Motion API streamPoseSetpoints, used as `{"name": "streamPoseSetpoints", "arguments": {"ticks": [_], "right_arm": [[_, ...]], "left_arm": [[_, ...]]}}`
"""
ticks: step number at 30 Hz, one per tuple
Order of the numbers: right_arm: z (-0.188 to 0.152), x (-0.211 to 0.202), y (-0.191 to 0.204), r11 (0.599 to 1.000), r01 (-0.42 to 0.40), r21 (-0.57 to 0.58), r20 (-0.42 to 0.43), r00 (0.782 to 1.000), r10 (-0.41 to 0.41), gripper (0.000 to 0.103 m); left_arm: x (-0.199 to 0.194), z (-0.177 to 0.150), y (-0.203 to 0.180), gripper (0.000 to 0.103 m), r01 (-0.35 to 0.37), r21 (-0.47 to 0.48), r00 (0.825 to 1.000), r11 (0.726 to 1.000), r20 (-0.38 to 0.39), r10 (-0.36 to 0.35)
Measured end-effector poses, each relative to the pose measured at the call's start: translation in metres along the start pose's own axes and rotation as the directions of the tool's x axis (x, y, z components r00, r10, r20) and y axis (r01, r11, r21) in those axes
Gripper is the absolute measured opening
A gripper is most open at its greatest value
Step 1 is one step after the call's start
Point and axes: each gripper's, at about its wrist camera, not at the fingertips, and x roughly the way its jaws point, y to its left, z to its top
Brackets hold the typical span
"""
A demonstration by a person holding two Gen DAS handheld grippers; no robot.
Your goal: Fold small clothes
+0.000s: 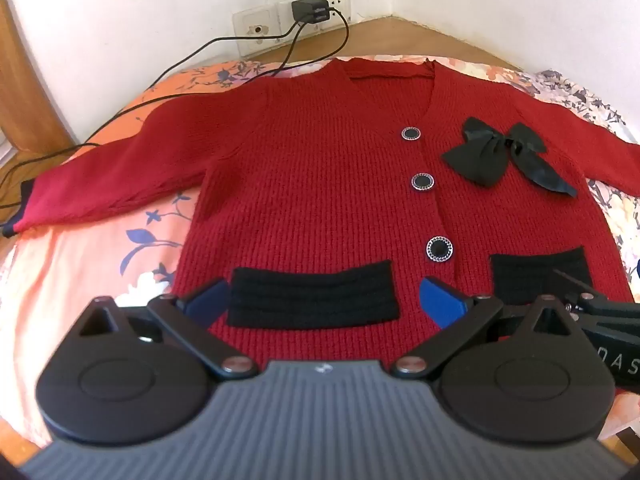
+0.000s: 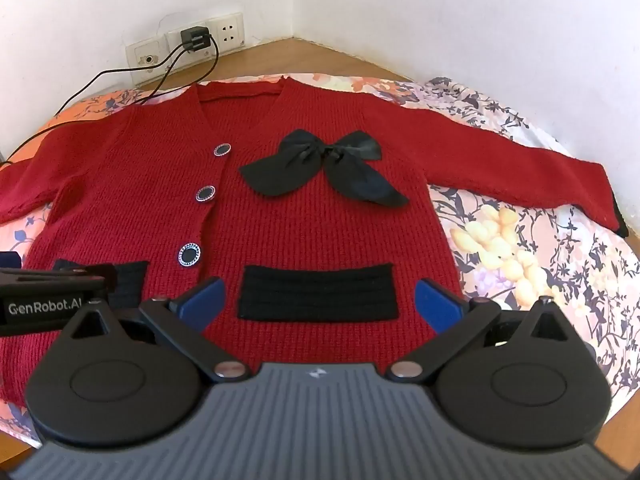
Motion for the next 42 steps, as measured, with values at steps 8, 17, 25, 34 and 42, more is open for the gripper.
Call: {"name": "streamPoseSetpoints", "arguments": {"ticks": [8,17,25,34,42], "right_arm": [[0.0014,0.0004,0.0003,1.0,0.002,0.001,-0.002,1.0,-0.002,0.103],[0.0022,-0.001,-0.0014,1.0,0.005,-0.006,0.003,1.0,-0.005,0.103],[0.0043,0.0008,-0.0016,1.0,0.005,-0.008,0.002,1.0,-0.005,0.103],[0.0035,0.0004,-0.0013,1.0,0.006,-0.012,0.002,1.0,-0.006,0.103],[0.0044,0.0007,-0.0013,1.0,0.008,-0.013,0.003,1.0,-0.008,0.103]], "left_arm": [[0.0004,0.0001,-0.0016,0.103,-0.009,0.007,1.0,1.0,0.002,0.009],[0.0006,-0.0014,0.0001,0.103,-0.009,0.007,1.0,1.0,0.003,0.009],[0.0004,-0.0016,0.0,0.103,-0.009,0.008,1.0,1.0,0.002,0.009],[0.0004,-0.0014,-0.0006,0.103,-0.01,0.009,1.0,1.0,0.001,0.01],[0.0018,-0.0013,-0.0006,0.103,-0.009,0.007,1.0,1.0,-0.001,0.009]]}}
